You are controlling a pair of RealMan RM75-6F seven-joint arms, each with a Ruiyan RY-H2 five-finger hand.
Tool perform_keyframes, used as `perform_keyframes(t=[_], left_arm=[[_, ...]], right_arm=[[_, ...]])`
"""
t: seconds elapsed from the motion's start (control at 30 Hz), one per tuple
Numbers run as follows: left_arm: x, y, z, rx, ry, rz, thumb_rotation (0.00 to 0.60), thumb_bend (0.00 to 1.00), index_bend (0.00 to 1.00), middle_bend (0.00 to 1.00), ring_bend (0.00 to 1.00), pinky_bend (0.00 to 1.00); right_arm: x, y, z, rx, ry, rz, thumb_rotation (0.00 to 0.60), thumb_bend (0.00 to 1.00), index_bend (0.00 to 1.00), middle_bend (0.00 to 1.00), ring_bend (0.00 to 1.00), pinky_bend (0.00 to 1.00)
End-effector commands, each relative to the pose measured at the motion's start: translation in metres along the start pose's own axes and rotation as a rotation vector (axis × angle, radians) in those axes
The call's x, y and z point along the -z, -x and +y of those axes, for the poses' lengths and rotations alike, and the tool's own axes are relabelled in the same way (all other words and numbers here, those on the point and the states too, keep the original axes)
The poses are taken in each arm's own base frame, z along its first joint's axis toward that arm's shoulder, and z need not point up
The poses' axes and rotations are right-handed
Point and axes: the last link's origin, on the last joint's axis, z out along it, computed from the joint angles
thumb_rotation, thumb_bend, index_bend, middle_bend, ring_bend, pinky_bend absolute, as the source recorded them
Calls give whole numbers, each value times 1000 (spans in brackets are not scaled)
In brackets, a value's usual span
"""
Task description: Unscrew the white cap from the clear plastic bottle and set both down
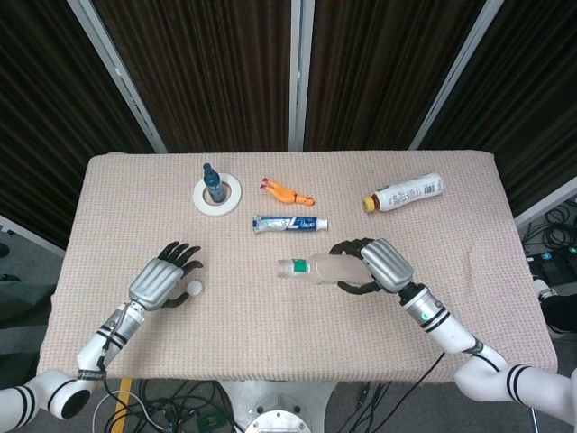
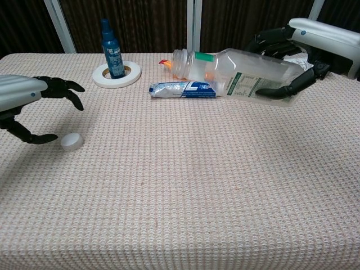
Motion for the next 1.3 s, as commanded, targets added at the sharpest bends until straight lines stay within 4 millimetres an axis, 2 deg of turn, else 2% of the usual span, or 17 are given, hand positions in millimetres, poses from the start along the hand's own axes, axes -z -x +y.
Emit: perform_keyframes(t=[0.03, 0.1, 0.23, 0.33, 0.5, 0.57, 0.63, 0.8, 0.93, 1.03, 1.13, 1.3], left_arm=[[4, -11, -4, 44, -22, 70, 600, 163, 172, 60, 0, 0], [9, -18, -8, 80, -42, 110, 600, 157, 170, 60, 0, 0], [27, -35, -21, 134, -96, 227, 600, 133, 170, 60, 0, 0], [40, -45, -28, 146, -124, 285, 600, 111, 170, 60, 0, 0], [62, -47, -44, 149, -181, 297, 600, 102, 170, 60, 0, 0], [69, -46, -51, 152, -211, 298, 600, 102, 170, 60, 0, 0], [78, -45, -61, 155, -252, 304, 600, 102, 171, 60, 0, 0], [108, -47, -85, 128, -359, 329, 600, 101, 170, 60, 0, 0], [140, -45, -101, 93, -458, 360, 600, 102, 170, 61, 0, 0], [160, -40, -104, 88, -507, 367, 600, 102, 171, 60, 0, 0], [177, -37, -100, 87, -532, 364, 600, 101, 170, 60, 0, 0], [195, -33, -85, 104, -528, 358, 600, 101, 170, 61, 0, 0]], right_arm=[[-3, 11, 4, 51, 41, -69, 600, 409, 699, 573, 442, 530], [-6, 18, 5, 70, 55, -98, 600, 409, 683, 569, 435, 505], [-18, 37, 6, 148, 76, -153, 600, 404, 576, 515, 350, 410], [-22, 49, 6, 200, 93, -190, 600, 358, 387, 410, 220, 299], [-18, 61, 8, 228, 140, -247, 600, 294, 63, 195, 16, 132], [-14, 59, 6, 228, 152, -243, 600, 257, 3, 128, 0, 81], [-7, 49, 5, 225, 163, -204, 600, 221, 0, 83, 0, 54], [36, 9, 8, 247, 204, -50, 600, 174, 0, 55, 0, 42], [92, -34, 20, 318, 312, 109, 600, 179, 0, 100, 0, 41], [137, -55, 22, 345, 399, 208, 600, 188, 0, 131, 0, 41], [177, -64, 21, 353, 484, 262, 600, 191, 0, 135, 0, 41], [221, -71, 15, 347, 569, 329, 600, 204, 0, 135, 0, 41]])
